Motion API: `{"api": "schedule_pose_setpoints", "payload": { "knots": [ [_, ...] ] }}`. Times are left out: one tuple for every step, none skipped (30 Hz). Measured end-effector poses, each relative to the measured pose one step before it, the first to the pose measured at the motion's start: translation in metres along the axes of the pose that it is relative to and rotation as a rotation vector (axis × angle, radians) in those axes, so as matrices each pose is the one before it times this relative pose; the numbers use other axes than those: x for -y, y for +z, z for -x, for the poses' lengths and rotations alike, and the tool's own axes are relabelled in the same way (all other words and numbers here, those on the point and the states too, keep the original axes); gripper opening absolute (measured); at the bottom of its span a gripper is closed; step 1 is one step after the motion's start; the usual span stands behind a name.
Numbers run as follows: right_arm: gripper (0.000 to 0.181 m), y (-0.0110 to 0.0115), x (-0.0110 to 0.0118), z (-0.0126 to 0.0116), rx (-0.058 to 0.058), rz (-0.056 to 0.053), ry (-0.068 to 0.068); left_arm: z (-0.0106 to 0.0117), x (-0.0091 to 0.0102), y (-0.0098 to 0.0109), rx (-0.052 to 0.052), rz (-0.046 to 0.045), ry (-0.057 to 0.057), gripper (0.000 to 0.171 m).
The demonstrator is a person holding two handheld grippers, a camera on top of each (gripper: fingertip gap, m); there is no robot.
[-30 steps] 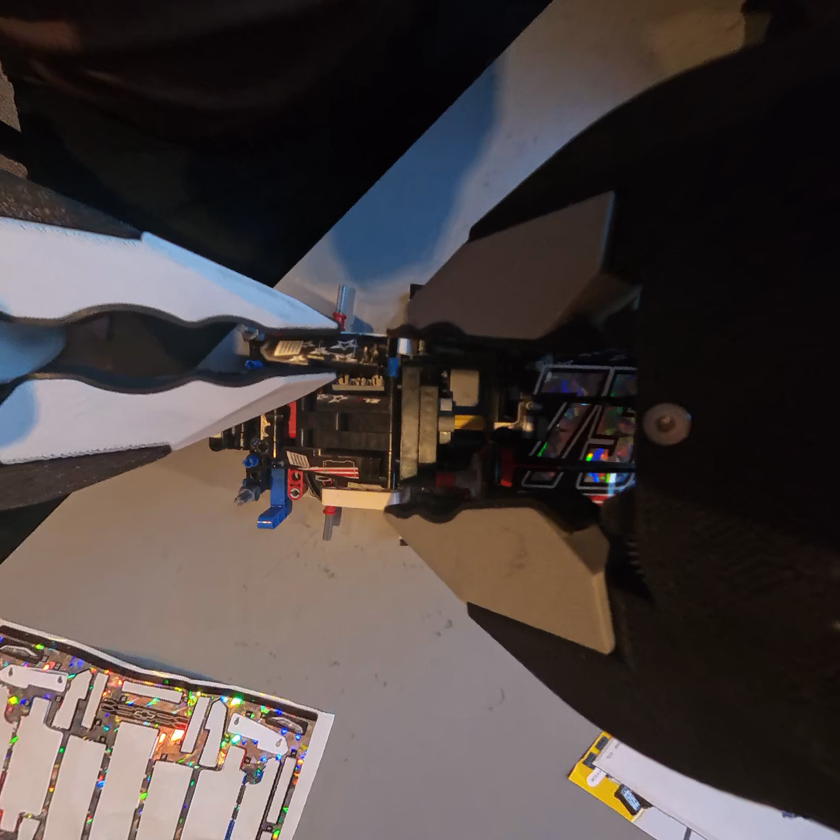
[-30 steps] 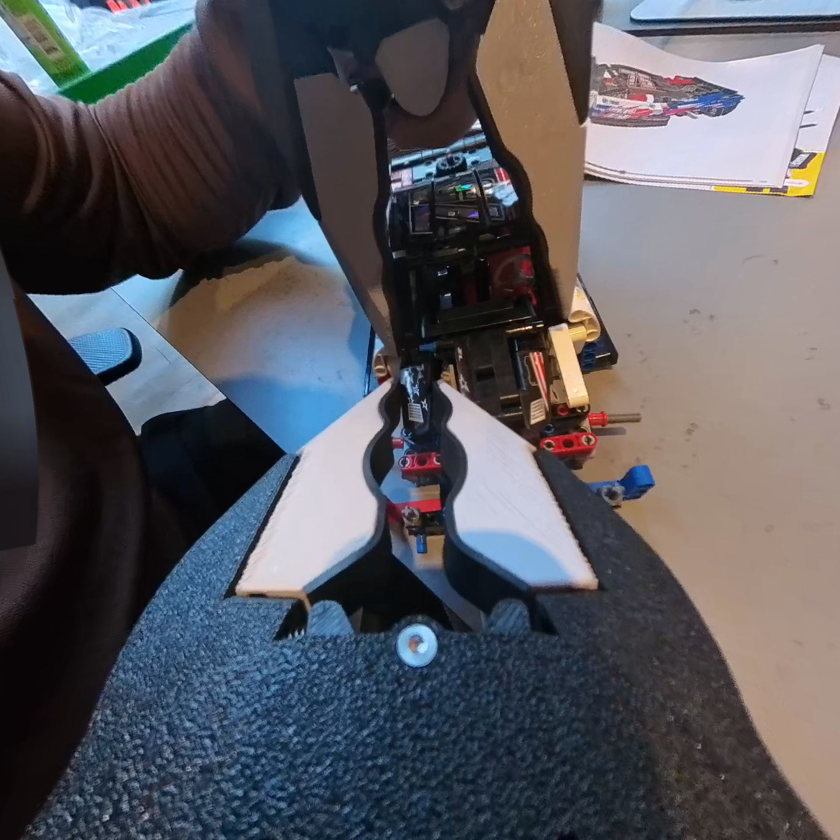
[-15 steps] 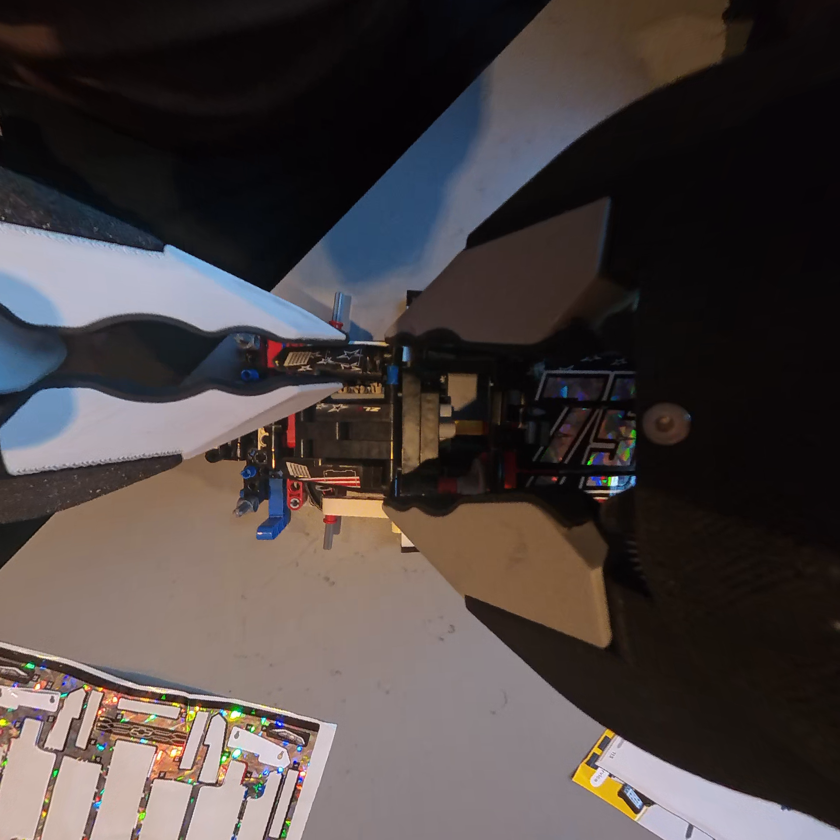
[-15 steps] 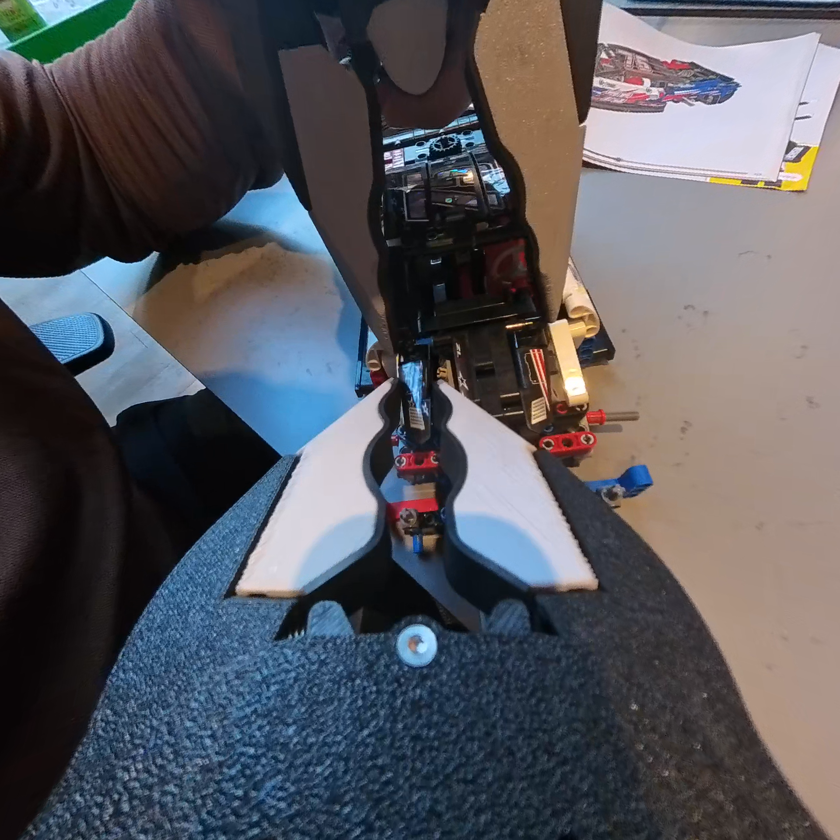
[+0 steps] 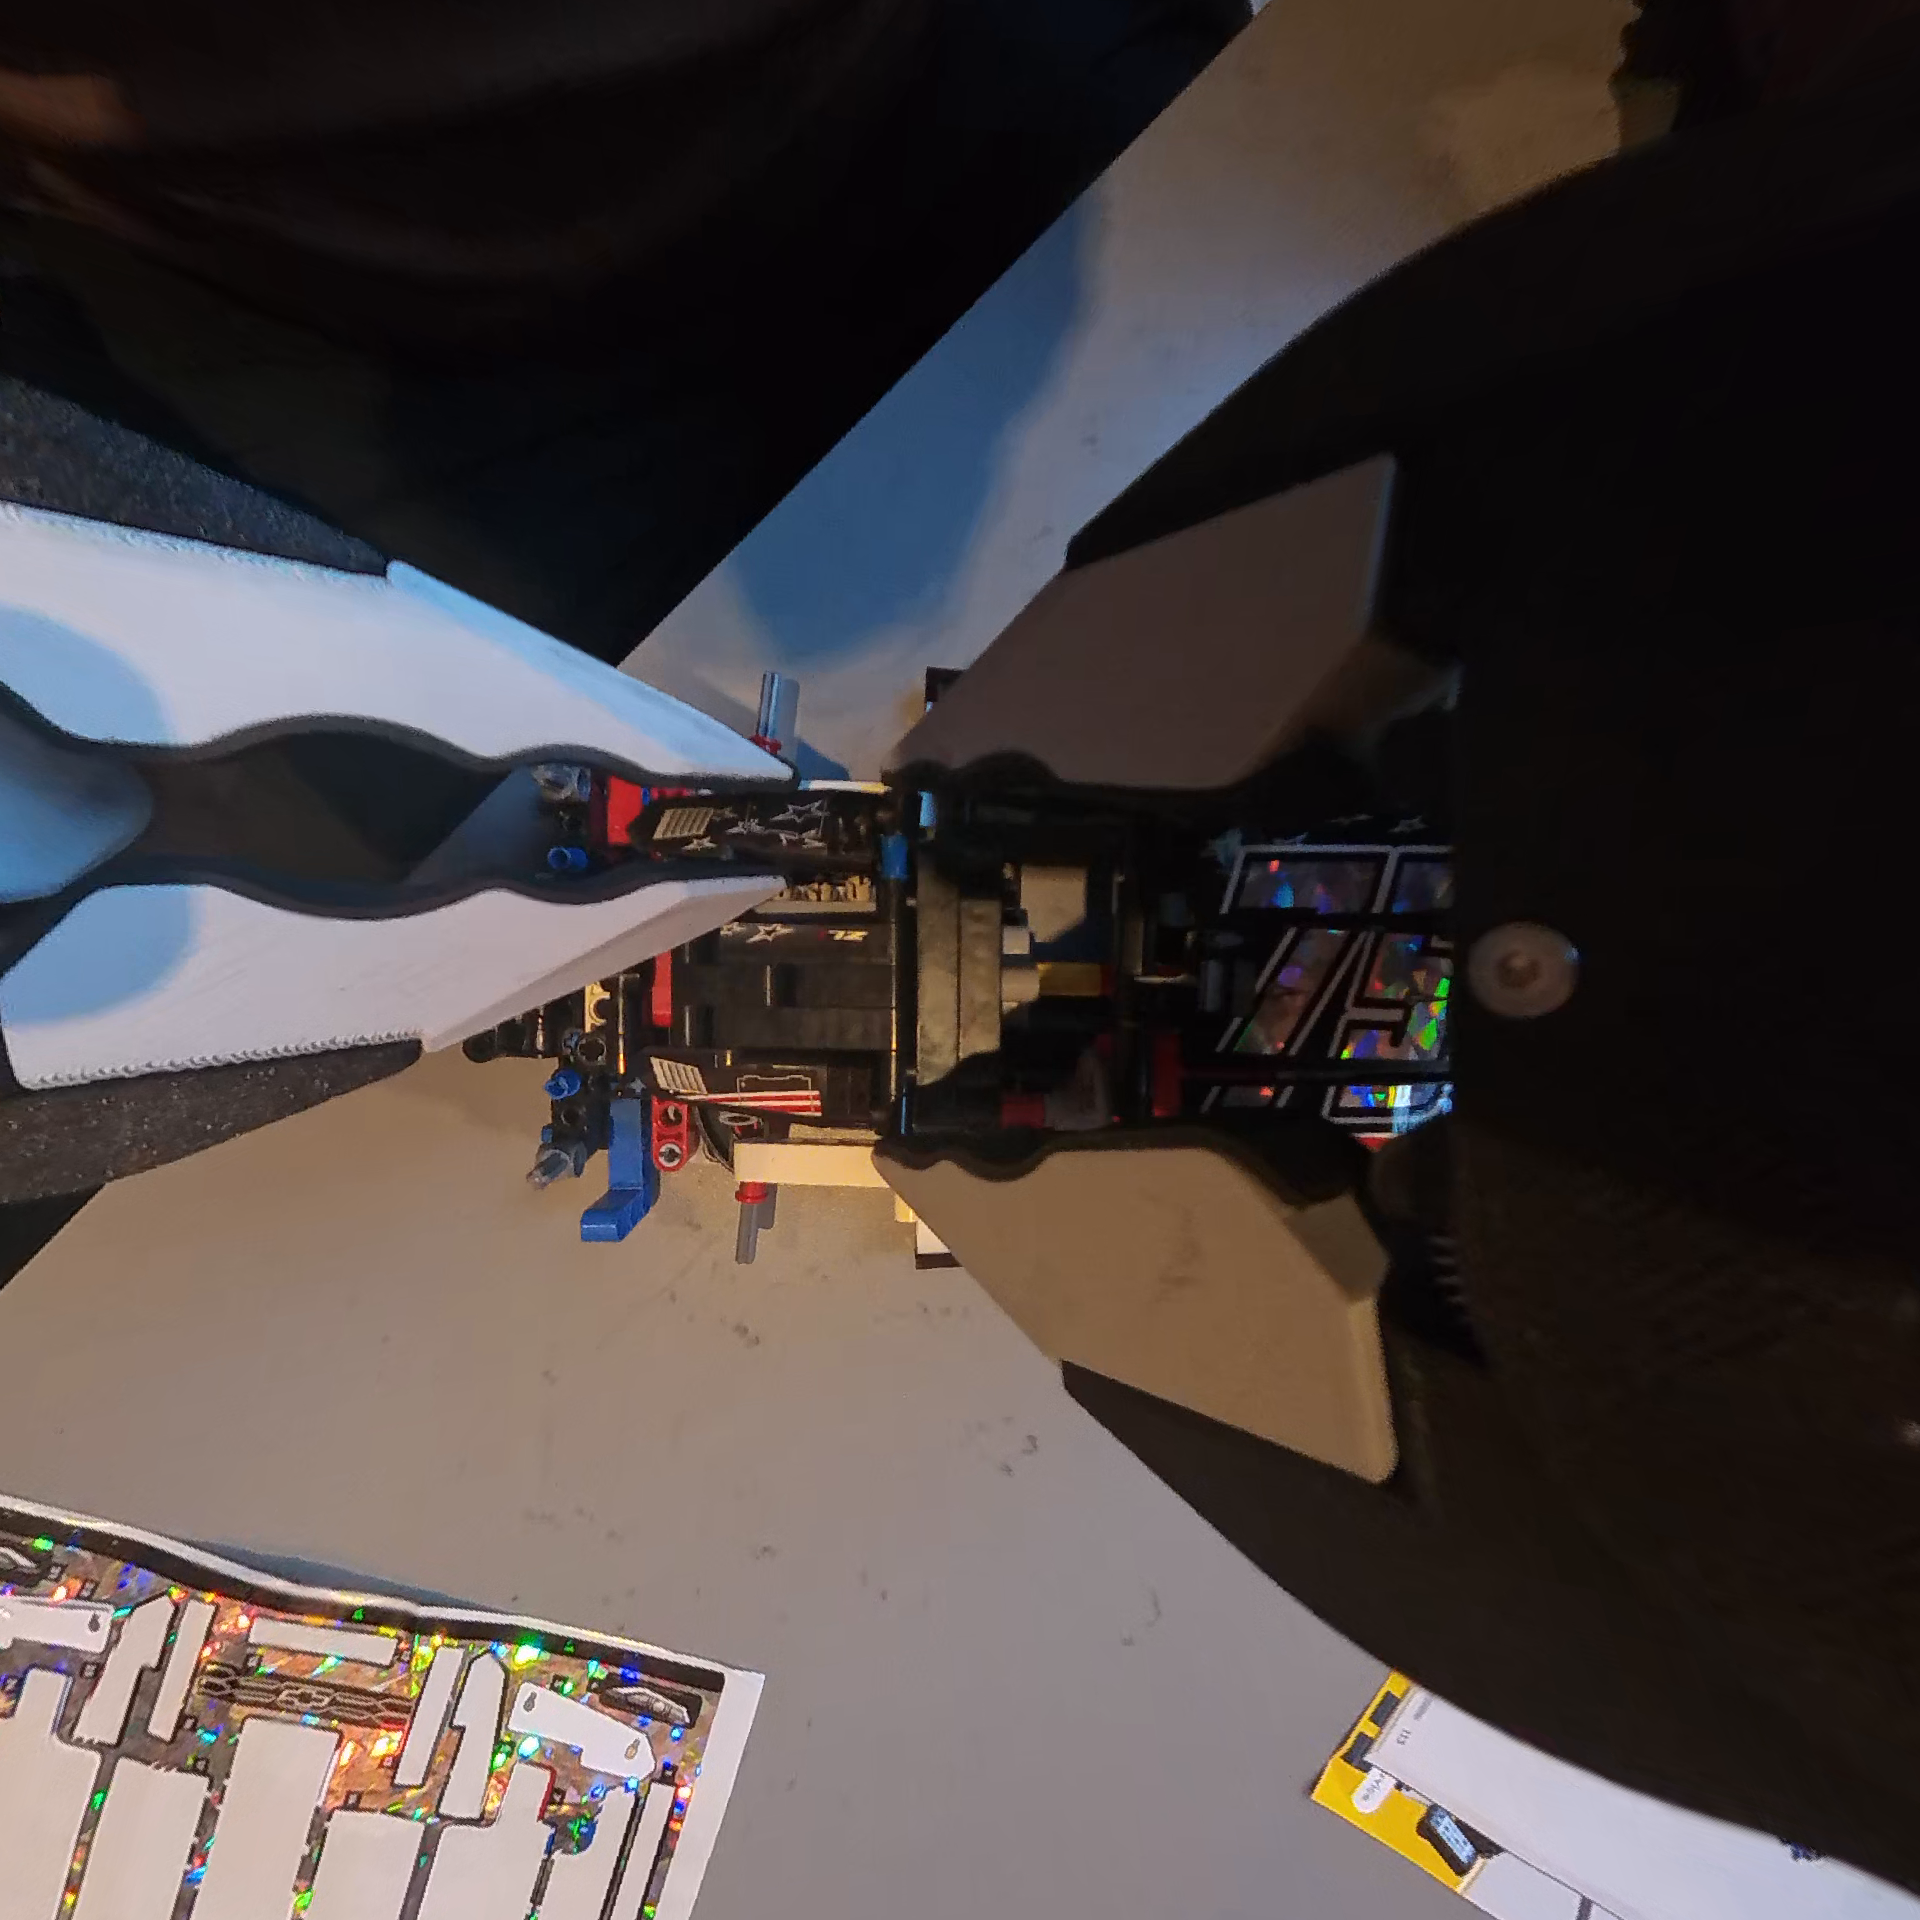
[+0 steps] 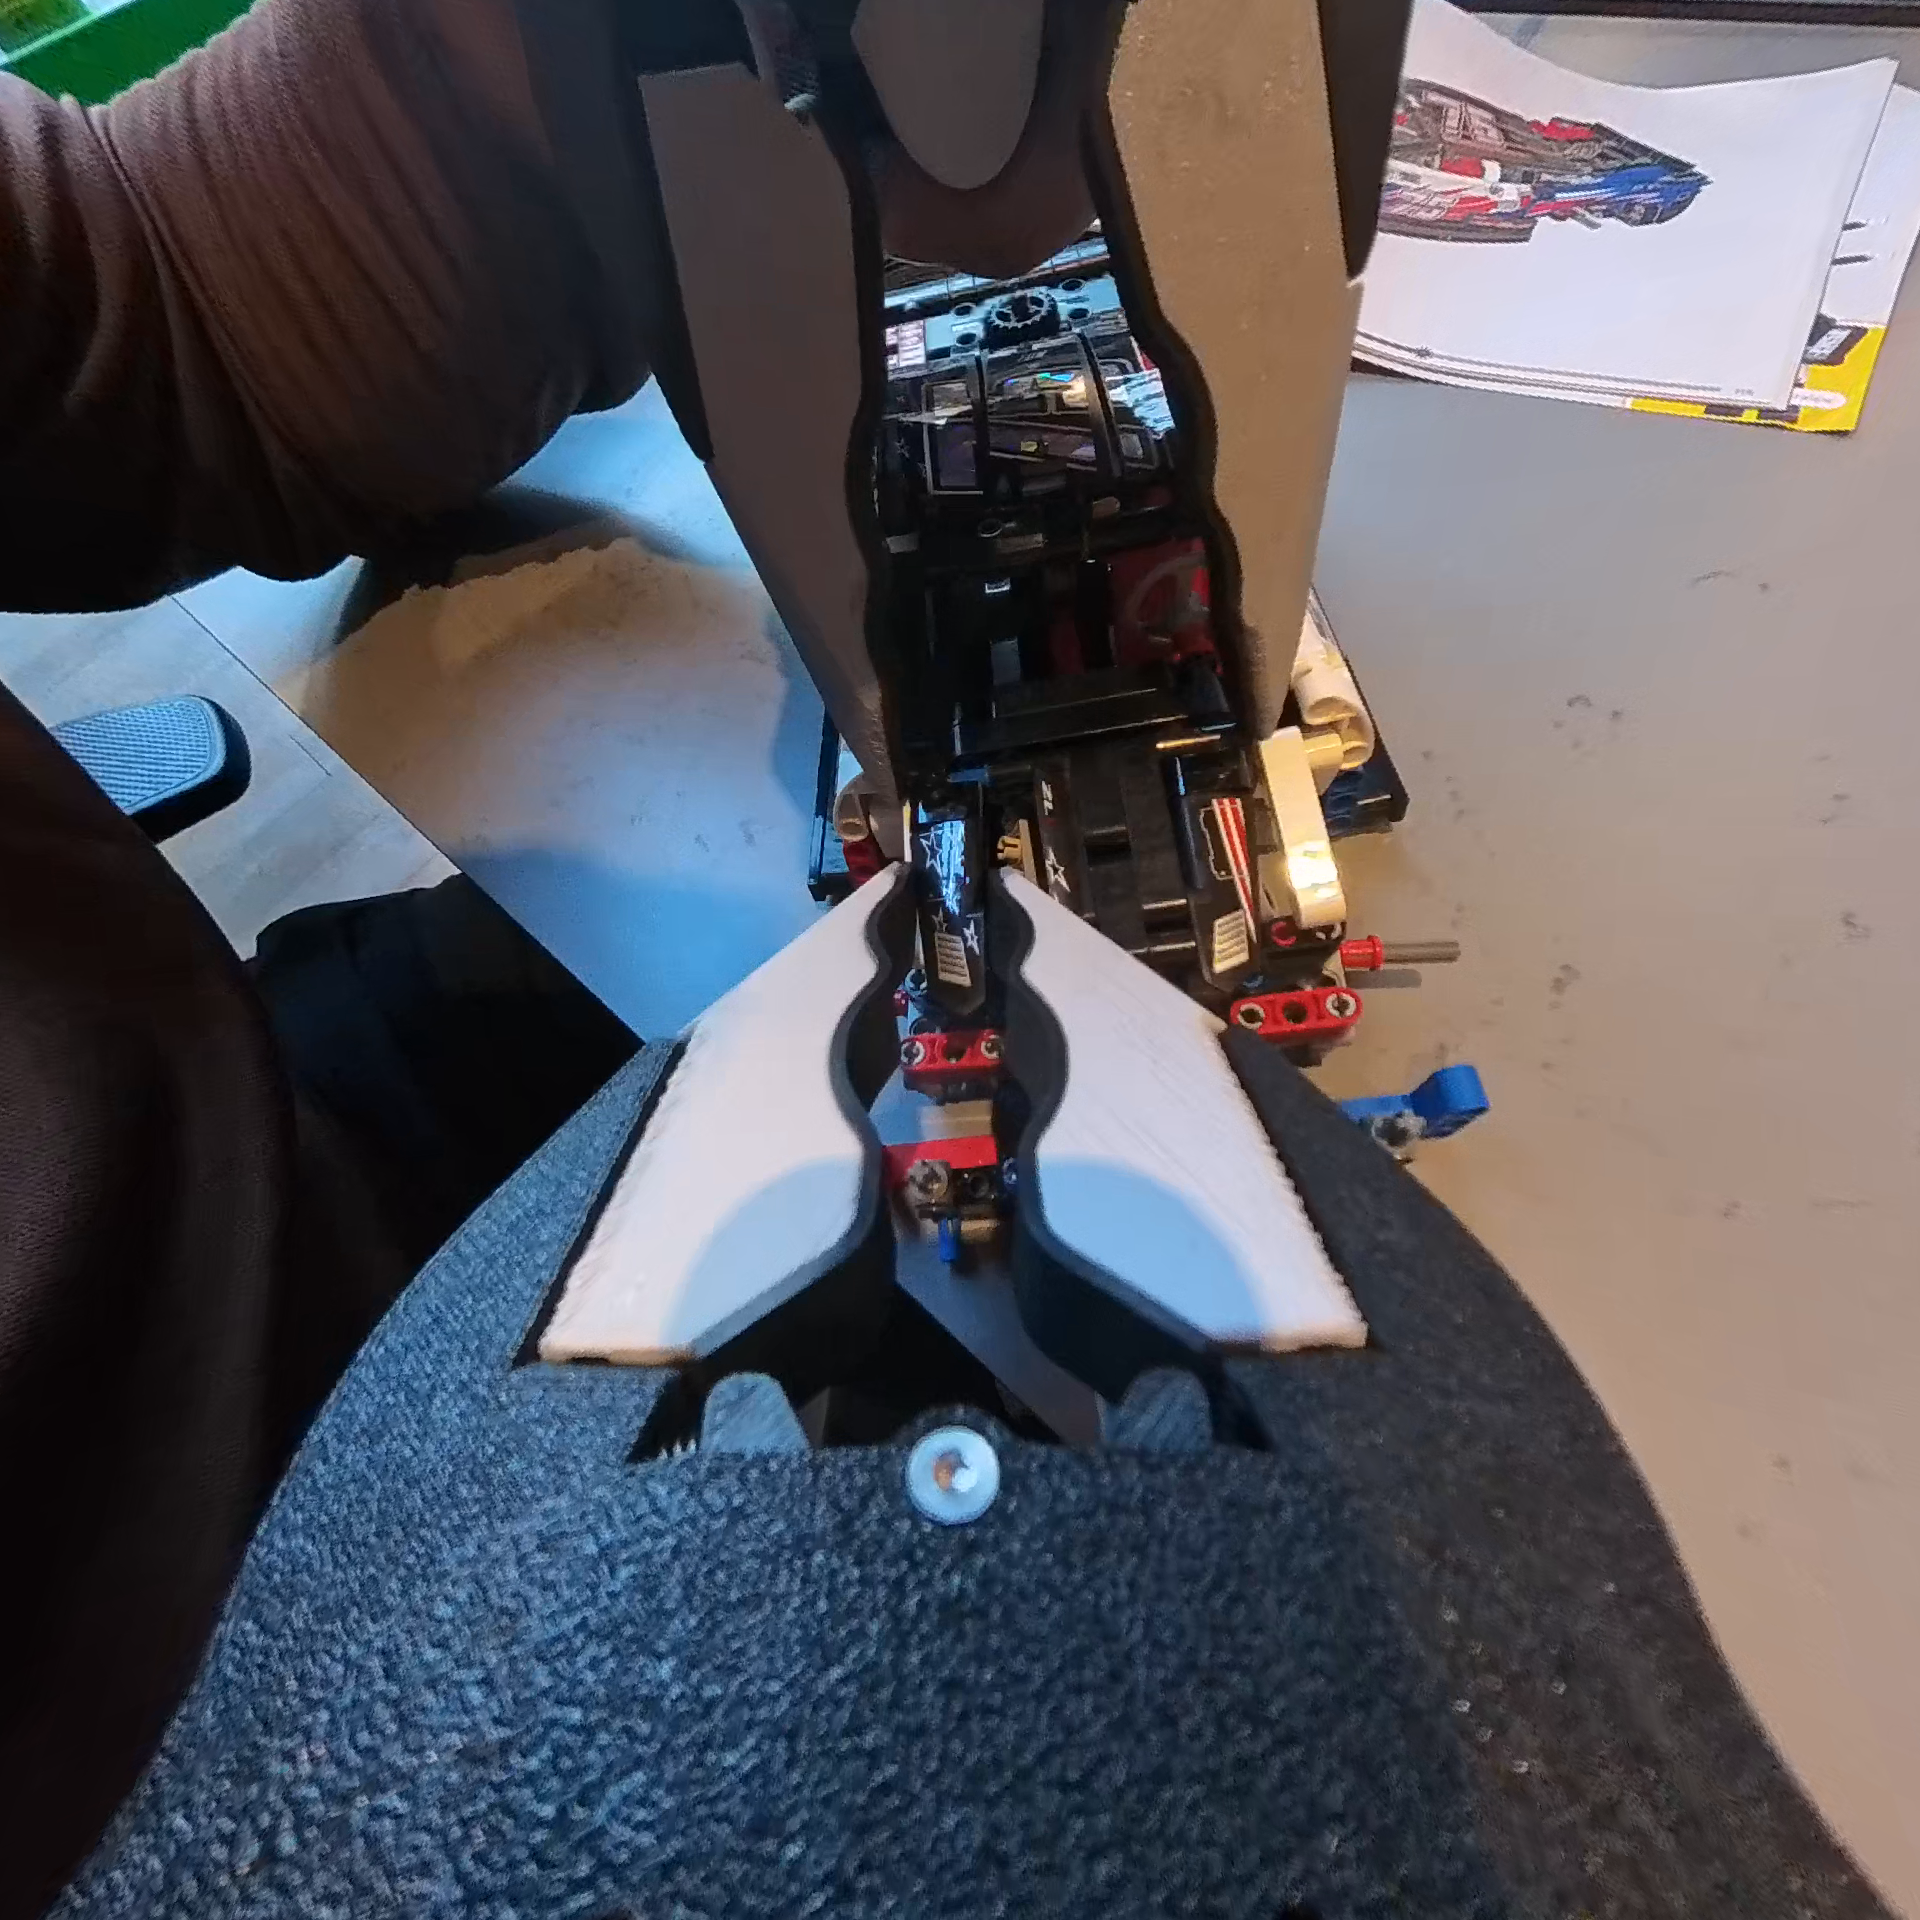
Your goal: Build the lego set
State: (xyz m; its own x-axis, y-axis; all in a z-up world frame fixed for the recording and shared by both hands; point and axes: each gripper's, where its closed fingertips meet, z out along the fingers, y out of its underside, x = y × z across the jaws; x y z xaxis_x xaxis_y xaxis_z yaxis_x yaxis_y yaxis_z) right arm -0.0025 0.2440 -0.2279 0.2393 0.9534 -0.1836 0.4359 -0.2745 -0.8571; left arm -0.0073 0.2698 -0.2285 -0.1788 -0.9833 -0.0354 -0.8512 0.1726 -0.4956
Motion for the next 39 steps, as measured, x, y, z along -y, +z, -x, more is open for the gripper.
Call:
{"api": "schedule_pose_setpoints", "payload": {
  "knots": [
    [0.014, -0.00004, -0.00009, 0.00009, 0.001, 0.0034, 0.0017, 0.00008, 0.00005, 0.00004, -0.0002, 0.00003, -0.0015, 0.063],
    [0.013, -0.00015, -0.00004, 0.0, 0.0008, 0.003, 0.0057, 0.00007, 0.00011, -0.00005, 0.0015, 0.00032, -0.0009, 0.063],
    [0.013, -0.00006, -0.00018, 0.00009, 0.0004, 0.0035, 0.0062, 0.00013, -0.00001, 0.00013, 0.0006, 0.00128, -0.003, 0.063],
    [0.013, -0.00015, -0.00012, -0.00008, -0.0013, 0.0041, 0.0022, 0.00009, 0.00005, 0.00017, 0.0005, 0.0016, -0.0021, 0.063],
    [0.013, -0.00017, -0.00017, -0.00034, -0.003, 0.0042, 0.0006, 0.00023, 0.00009, 0.00009, 0.0007, 0.00202, -0.0035, 0.063],
    [0.013, -0.00021, -0.00017, -0.00031, -0.0024, 0.0056, 0.0019, 0.00035, 0.00001, 0.00018, 0.0003, 0.00379, -0.0059, 0.063],
    [0.013, -0.00034, -0.00027, -0.00055, -0.0009, 0.007, 0.0026, 0.00025, 0.00021, 0.00038, 0.0029, 0.00308, -0.007, 0.063],
    [0.014, -0.00048, -0.00014, -0.00027, 0.0024, 0.0056, 0.0038, 0.00016, -0.00002, -0.00001, 0.0057, 0.00233, -0.0055, 0.063],
    [0.014, -0.00028, 0.0, -0.00003, 0.0056, 0.0054, 0.0073, -0.00001, -0.00013, 0.00002, 0.0057, 0.00131, -0.0016, 0.063],
    [0.014, -0.00033, -0.00012, 0.00007, 0.0086, 0.0078, 0.009, -0.00005, 0.00003, -0.00002, 0.0034, -0.00227, -0.001, 0.063],
    [0.013, -0.00072, 0.0, 0.00011, 0.0099, 0.0108, 0.0077, -0.00002, 0.00027, 0.00007, 0.0038, -0.00563, 0.0021, 0.062],
    [0.013, -0.00079, -0.00028, 0.0, 0.0106, 0.0137, 0.01, -0.00009, 0.00055, 0.00012, 0.003, -0.00478, 0.0018, 0.062],
    [0.013, -0.00044, -0.00105, 0.00021, 0.0122, 0.0191, 0.0118, -0.00032, 0.00073, 0.00035, 0.0023, -0.00265, 0.0, 0.062],
    [0.013, -0.0007, -0.0006, -0.00025, 0.008, 0.016, 0.0095, 0.00007, 0.00066, 0.00037, 0.0027, -0.00094, -0.004, 0.062],
    [0.014, -0.00048, -0.00072, -0.00027, 0.0021, 0.0153, 0.0052, 0.00025, 0.0006, 0.0004, 0.002, 0.00183, -0.011, 0.061],
    [0.014, -0.0003, -0.00106, 0.00007, 0.0013, 0.0147, 0.0003, 0.00004, 0.00053, 0.00032, 0.0026, 0.00183, -0.0047, 0.062],
    [0.014, -0.00053, -0.0006, 0.00038, 0.0034, 0.0103, -0.0001, -0.00008, 0.00052, 0.00014, 0.0026, -0.00241, -0.0009, 0.062],
    [0.014, -0.00048, -0.00044, 0.00012, 0.0037, 0.0053, -0.0012, -0.00004, 0.00073, 0.00024, 0.0014, -0.00459, 0.0008, 0.062],
    [0.014, -0.00045, -0.00042, 0.00011, 0.0067, 0.0011, 0.0037, -0.00002, 0.00084, 0.00015, 0.0023, -0.00667, 0.0026, 0.062],
    [0.014, -0.00042, -0.00017, 0.00052, 0.0115, -0.0013, 0.0096, 0.00006, 0.00042, -0.00005, 0.0022, -0.00464, -0.0016, 0.061],
    [0.014, -0.0006, -0.00059, 0.00061, 0.0146, 0.0024, 0.0136, -0.00044, 0.00004, -0.00025, -0.0003, -0.00105, 0.0003, 0.062],
    [0.013, -0.00074, -0.00114, 0.0004, 0.0141, 0.0071, 0.0125, -0.00143, -0.00063, -0.00026, -0.008, 0.00274, 0.0031, 0.065],
    [0.013, -0.0007, -0.00087, -0.00029, 0.0105, 0.0065, 0.0105, -0.001, -0.00019, -0.00037, -0.0061, -0.00081, 0.0015, 0.067],
    [0.013, 0.0, -0.00021, -0.00036, 0.0084, 0.0015, 0.0112, 0.00036, 0.00008, -0.00007, -0.0003, -0.00263, -0.0024, 0.067],
    [0.013, 0.00017, 0.00002, -0.00005, 0.0092, 0.0014, 0.0112, 0.00028, 0.00031, -0.00003, -0.0016, -0.00163, -0.0045, 0.066],
    [0.013, -0.00017, 0.0004, -0.00044, 0.0043, 0.0013, 0.0096, 0.00028, 0.00023, 0.00004, -0.0011, -0.00067, -0.0042, 0.067],
    [0.013, -0.00028, 0.00052, -0.0015, -0.0062, 0.0016, 0.003, 0.00136, -0.00019, 0.00042, 0.0065, 0.00302, -0.0029, 0.067],
    [0.013, -0.00005, 0.00029, -0.00112, -0.0093, 0.0056, -0.0062, 0.00107, 0.0001, 0.00042, 0.0069, 0.00055, -0.0004, 0.068],
    [0.013, 0.00022, -0.00009, -0.0003, -0.0072, 0.0099, -0.006, 0.00019, 0.00001, 0.00032, 0.0047, 0.00005, 0.0033, 0.067],
    [0.013, 0.00025, -0.00023, 0.00001, -0.0058, 0.0125, -0.004, 0.00069, -0.0001, 0.00037, 0.0091, 0.00188, 0.0043, 0.066],
    [0.013, 0.00025, -0.00034, 0.0, -0.0051, 0.0156, -0.0072, 0.00022, 0.00014, 0.00052, 0.0056, 0.00109, 0.0001, 0.065],
    [0.013, 0.00014, -0.00022, -0.00002, -0.0053, 0.0174, -0.0107, -0.0002, 0.00017, 0.00052, 0.0041, 0.00189, 0.0026, 0.066],
    [0.013, -0.00002, -0.00022, -0.00017, -0.0023, 0.019, -0.0057, -0.00015, -0.00022, 0.00027, 0.0044, 0.00238, 0.0046, 0.066],
    [0.013, 0.00003, -0.00013, 0.00007, 0.0026, 0.0196, 0.0012, -0.00027, -0.00009, 0.00006, -0.0002, 0.00107, -0.0007, 0.067],
    [0.013, 0.00015, 0.00021, -0.0001, 0.0059, 0.0192, 0.0033, -0.00019, 0.00002, -0.00008, -0.0025, -0.00006, -0.002, 0.067],
    [0.013, 0.00004, 0.00033, -0.00032, 0.0066, 0.0191, 0.006, 0.00044, -0.00009, 0.00007, 0.0027, 0.00019, -0.0003, 0.067],
    [0.013, 0.00011, 0.00049, -0.00044, 0.0058, 0.018, 0.0075, 0.00035, -0.00033, -0.00003, 0.0017, 0.00236, -0.0026, 0.067],
    [0.013, 0.00017, 0.00075, -0.00035, 0.0032, 0.0174, 0.0035, -0.00015, -0.00024, 0.0001, 0.0003, 0.00172, -0.0011, 0.069],
    [0.013, 0.00021, 0.00078, -0.00005, 0.0009, 0.0175, -0.0016, -0.00019, 0.00001, -0.00012, -0.0007, -0.00021, 0.0001, 0.069]
  ]
}}
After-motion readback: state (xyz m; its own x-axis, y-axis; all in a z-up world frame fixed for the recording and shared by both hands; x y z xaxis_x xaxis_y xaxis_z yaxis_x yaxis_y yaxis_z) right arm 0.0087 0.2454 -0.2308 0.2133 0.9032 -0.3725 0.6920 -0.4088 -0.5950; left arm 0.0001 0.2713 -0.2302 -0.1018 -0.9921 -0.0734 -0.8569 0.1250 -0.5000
